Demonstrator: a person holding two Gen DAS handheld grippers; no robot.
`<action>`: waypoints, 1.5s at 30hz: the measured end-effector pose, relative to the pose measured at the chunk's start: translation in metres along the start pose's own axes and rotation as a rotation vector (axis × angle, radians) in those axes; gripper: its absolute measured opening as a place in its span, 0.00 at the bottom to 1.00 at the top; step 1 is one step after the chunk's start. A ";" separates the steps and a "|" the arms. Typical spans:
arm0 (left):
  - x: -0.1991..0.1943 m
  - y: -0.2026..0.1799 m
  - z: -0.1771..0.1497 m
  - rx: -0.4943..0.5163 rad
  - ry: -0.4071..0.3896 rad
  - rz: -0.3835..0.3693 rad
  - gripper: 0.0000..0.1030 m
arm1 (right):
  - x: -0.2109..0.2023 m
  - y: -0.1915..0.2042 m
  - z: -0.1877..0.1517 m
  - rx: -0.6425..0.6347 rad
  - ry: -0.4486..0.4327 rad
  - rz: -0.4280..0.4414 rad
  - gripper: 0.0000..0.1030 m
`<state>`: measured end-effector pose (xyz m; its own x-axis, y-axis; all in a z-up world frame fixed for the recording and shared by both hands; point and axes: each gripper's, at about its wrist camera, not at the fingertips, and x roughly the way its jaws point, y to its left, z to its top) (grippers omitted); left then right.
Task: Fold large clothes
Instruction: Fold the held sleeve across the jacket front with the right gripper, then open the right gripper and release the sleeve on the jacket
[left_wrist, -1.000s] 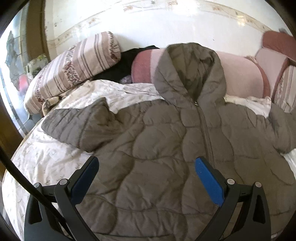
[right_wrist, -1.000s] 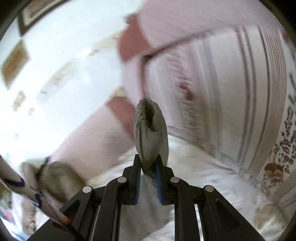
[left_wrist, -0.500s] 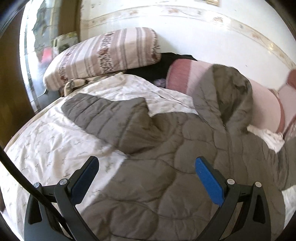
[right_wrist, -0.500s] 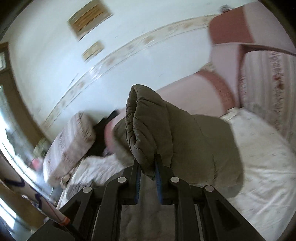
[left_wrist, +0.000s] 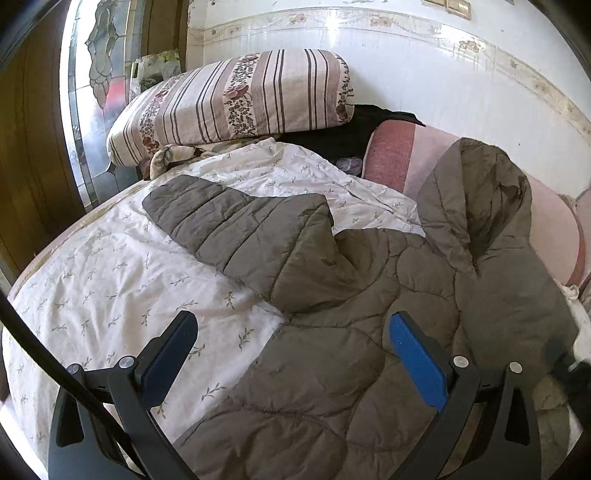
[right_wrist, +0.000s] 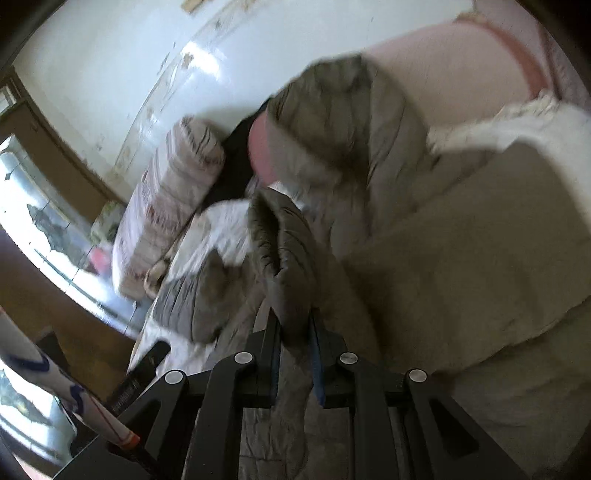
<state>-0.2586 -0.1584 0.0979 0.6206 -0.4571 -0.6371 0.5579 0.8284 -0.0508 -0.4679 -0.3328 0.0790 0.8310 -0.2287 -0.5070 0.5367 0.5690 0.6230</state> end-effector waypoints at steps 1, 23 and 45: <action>0.001 -0.002 -0.001 0.008 0.000 0.007 1.00 | 0.009 -0.002 -0.004 -0.007 0.013 0.008 0.19; 0.041 -0.055 -0.017 0.133 0.066 -0.046 1.00 | -0.059 -0.124 0.042 0.082 -0.185 -0.433 0.43; 0.065 -0.059 -0.020 0.137 0.152 -0.047 1.00 | 0.018 -0.055 0.019 -0.151 0.011 -0.419 0.42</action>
<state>-0.2624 -0.2302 0.0439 0.5074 -0.4319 -0.7456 0.6605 0.7507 0.0146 -0.4800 -0.3831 0.0463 0.5442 -0.4559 -0.7042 0.7988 0.5382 0.2689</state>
